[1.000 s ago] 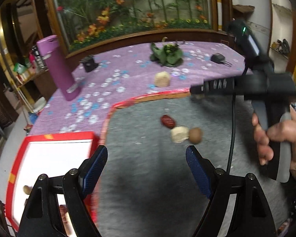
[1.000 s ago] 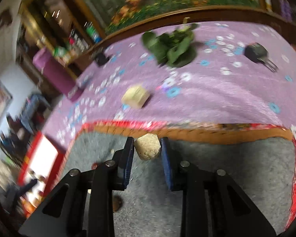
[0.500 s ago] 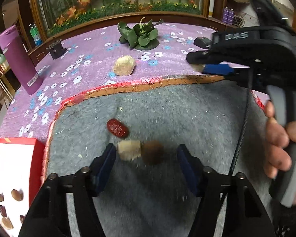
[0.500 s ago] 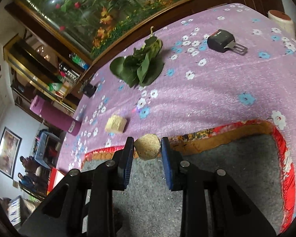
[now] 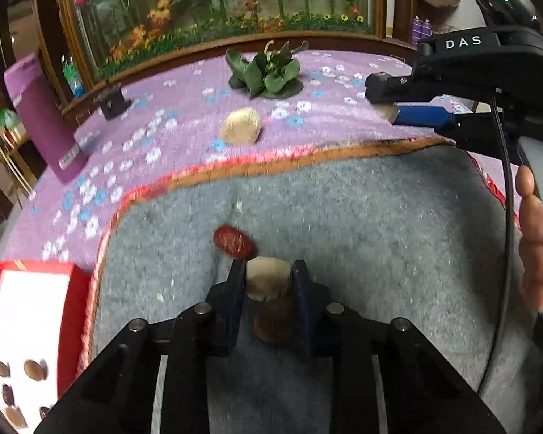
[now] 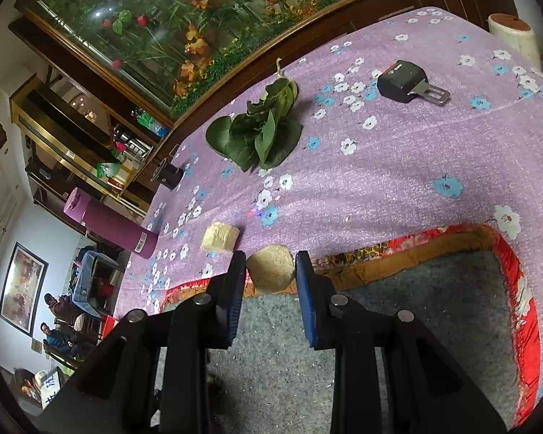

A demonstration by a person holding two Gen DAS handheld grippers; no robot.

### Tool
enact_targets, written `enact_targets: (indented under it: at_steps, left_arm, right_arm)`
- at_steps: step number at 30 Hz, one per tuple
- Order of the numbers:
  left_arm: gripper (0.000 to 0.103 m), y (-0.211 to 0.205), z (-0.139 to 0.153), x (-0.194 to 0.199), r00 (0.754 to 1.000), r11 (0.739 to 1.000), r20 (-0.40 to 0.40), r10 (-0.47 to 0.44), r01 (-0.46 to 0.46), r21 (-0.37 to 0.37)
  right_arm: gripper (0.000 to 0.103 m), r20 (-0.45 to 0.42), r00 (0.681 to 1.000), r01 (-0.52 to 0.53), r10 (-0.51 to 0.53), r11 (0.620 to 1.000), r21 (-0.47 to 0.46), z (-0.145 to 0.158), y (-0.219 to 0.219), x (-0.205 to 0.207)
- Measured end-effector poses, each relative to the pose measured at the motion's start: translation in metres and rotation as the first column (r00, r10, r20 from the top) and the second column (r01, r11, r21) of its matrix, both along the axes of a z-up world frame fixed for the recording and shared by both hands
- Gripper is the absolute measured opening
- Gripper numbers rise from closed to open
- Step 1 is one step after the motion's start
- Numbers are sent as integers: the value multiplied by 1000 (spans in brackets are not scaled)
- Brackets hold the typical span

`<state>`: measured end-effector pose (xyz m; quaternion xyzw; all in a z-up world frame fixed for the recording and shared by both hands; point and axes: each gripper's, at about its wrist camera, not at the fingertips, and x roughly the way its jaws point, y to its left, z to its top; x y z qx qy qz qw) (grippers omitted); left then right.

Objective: Organize fruits
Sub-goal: 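Grasp a round beige rice cake with the right tool while the left tool grasps a brown ball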

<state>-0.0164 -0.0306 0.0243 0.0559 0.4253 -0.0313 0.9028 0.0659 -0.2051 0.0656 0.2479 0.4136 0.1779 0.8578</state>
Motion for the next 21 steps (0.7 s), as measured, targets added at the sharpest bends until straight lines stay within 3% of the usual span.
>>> enact_targets:
  at_steps: [5, 6, 8, 15, 16, 19, 21]
  left_arm:
    - [27, 4, -2, -15, 999, 1000, -30, -21, 21, 2]
    - [30, 4, -1, -15, 999, 1000, -36, -20, 20, -3]
    - [47, 7, -1, -12, 999, 1000, -48, 7, -8, -16]
    - [50, 4, -4, -5, 999, 1000, -31, 9, -9, -23]
    - [48, 6, -4, -5, 999, 999, -32, 12, -13, -39]
    - [27, 4, -3, -6, 1000, 999, -23, -4, 3, -38]
    - [23, 4, -3, -9, 1000, 1000, -13, -6, 6, -21]
  right_arm:
    - [29, -3, 1000, 0, 0, 1000, -4, 0, 0, 0]
    - [29, -4, 1000, 0, 0, 1000, -4, 0, 0, 0]
    - [29, -3, 1000, -2, 2, 1000, -2, 1, 1, 0]
    - [29, -4, 1000, -5, 5, 1000, -7, 0, 3, -1]
    - [29, -2, 1000, -7, 7, 1000, -9, 0, 4, -1]
    - [29, 4, 1000, -15, 15, 1000, -19, 1, 8, -2]
    - [29, 6, 1000, -19, 19, 1000, -22, 0, 9, -2]
